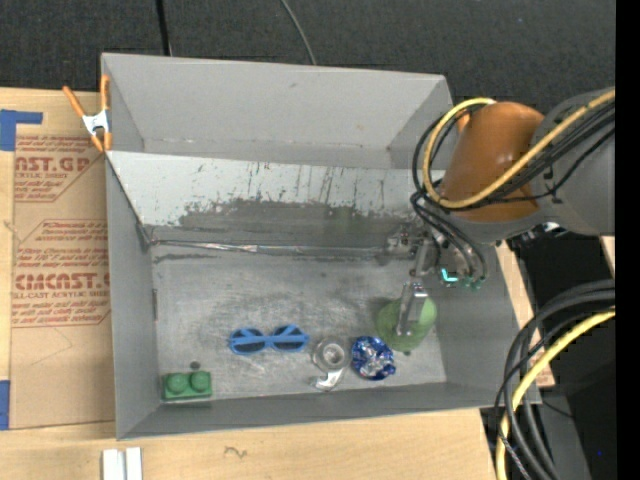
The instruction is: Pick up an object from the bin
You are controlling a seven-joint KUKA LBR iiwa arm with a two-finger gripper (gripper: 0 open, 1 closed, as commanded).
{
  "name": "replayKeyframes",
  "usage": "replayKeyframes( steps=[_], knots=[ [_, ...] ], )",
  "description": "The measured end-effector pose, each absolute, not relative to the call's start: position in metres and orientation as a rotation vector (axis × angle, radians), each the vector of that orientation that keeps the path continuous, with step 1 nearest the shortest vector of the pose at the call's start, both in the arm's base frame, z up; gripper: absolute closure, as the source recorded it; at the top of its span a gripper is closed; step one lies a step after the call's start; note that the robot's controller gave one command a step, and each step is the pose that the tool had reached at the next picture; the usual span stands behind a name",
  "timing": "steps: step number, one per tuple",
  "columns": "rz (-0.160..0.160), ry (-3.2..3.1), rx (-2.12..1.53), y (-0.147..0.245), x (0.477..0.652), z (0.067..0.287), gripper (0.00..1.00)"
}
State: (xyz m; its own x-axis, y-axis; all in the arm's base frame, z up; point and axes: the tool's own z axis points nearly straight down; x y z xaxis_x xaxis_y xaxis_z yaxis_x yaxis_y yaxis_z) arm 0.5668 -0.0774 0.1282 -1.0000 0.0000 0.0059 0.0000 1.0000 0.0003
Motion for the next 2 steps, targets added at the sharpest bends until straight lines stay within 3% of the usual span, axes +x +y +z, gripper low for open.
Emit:
replayKeyframes(
  steps=[1,2],
  knots=[
    [0.0,-3.148,-0.052,-0.101,0.496,0.071,0.0],
    [0.005,-3.156,0.221,-0.022,0.489,0.074,0.0]
  ],
)
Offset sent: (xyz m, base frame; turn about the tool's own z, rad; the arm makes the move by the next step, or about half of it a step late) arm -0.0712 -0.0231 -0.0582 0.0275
